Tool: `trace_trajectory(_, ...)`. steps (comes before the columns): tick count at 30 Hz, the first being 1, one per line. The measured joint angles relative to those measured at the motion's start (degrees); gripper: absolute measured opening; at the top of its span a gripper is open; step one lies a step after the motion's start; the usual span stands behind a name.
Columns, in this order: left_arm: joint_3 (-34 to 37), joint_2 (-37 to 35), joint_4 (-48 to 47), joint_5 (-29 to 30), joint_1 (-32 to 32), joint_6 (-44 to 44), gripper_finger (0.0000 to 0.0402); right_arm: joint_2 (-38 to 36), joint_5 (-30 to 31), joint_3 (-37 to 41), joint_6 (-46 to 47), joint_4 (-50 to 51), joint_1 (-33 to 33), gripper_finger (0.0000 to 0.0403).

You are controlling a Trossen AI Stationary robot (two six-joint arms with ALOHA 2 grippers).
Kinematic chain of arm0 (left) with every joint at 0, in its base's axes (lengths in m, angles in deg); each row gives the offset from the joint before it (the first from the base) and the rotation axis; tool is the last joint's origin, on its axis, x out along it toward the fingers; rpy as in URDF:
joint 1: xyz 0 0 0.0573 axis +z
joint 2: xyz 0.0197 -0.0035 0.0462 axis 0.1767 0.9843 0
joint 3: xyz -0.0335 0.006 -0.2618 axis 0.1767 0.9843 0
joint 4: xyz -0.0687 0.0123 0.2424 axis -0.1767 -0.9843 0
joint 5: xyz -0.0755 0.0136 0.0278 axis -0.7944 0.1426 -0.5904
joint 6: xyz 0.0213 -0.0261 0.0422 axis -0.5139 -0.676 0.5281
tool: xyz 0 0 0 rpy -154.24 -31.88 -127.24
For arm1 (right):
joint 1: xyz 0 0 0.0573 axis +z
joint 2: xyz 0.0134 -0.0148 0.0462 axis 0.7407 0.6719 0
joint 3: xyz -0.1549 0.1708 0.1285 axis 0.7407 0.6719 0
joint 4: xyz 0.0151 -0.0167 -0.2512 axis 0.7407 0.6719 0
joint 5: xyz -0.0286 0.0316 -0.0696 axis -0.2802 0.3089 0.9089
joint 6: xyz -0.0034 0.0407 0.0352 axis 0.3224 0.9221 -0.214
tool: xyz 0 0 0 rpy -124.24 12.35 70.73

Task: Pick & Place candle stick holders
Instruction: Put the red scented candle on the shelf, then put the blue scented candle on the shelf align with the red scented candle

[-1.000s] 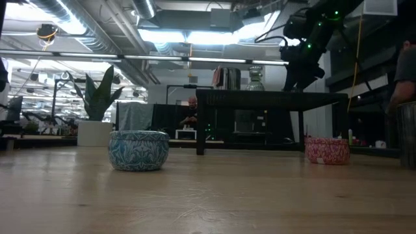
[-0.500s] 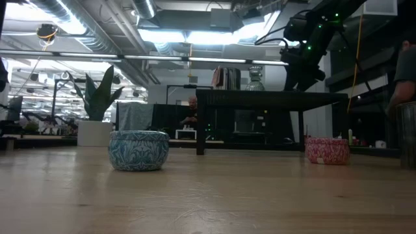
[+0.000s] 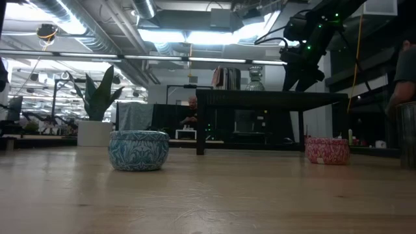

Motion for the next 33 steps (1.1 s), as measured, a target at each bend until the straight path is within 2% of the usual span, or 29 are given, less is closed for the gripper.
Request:
trace_trajectory(10,0.0,0.0,0.0,0.0,0.0,-0.2,0.0002,0.0,0.0,-3.7,-0.8,0.4,0.0,0.0341)
trace_trajectory(15,0.0,0.0,0.0,0.0,0.0,-0.2,0.0002,-1.1,-3.0,-7.0,-1.5,2.5,1.0,0.0341)
trace_trajectory(25,0.0,0.0,0.0,0.0,0.0,-1.3,0.0002,-5.0,-9.9,-7.7,-5.1,5.7,6.7,0.0341)
trace_trajectory(33,0.0,0.0,0.0,0.0,0.0,-1.3,0.0002,-5.3,-10.1,-7.7,-6.4,7.3,11.9,0.0323)
